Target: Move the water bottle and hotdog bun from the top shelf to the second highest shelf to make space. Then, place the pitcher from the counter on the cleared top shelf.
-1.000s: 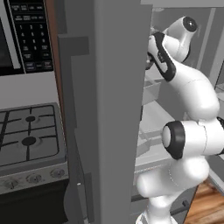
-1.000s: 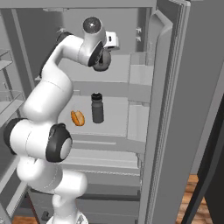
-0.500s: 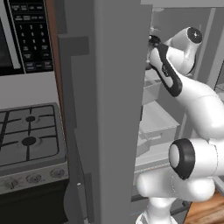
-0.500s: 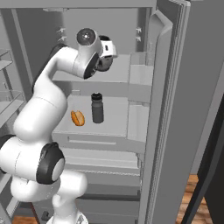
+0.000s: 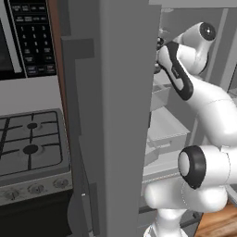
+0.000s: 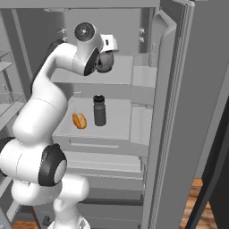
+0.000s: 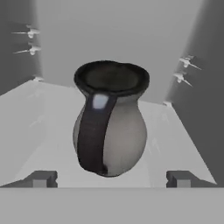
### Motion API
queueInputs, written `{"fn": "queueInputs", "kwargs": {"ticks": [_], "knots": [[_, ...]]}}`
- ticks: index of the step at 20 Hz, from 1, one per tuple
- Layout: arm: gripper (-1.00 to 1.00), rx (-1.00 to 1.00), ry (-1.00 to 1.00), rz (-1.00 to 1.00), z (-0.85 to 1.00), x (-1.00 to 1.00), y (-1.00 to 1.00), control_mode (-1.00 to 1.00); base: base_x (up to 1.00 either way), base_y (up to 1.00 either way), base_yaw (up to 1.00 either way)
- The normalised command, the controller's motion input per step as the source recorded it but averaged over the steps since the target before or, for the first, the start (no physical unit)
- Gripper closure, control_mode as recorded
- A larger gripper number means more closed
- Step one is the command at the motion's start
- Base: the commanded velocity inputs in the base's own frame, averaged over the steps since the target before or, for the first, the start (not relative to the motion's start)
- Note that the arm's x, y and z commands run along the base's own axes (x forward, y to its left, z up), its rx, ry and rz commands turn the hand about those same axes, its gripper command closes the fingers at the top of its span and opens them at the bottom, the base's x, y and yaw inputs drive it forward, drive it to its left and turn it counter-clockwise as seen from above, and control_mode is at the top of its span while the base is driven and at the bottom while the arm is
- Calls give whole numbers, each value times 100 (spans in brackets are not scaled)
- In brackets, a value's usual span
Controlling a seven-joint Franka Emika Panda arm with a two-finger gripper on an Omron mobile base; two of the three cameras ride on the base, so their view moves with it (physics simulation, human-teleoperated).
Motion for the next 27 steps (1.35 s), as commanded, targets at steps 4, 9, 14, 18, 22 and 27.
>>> {"fn": "queueInputs", "kwargs": {"ticks": [4,9,14,18,22,27], "knots": [[-100,-4,0,0,0,-87,0,-100,0,0,0],[-100,-8,0,0,-40,-100,4,-100,0,0,0],[-100,-12,-1,0,-66,-100,22,-100,0,0,0],[-100,-9,-3,0,-70,-100,25,-100,0,0,0],[-100,-2,0,0,-71,-95,3,-100,0,0,0],[-100,0,0,0,-47,-77,-2,-100,0,0,0]]}}
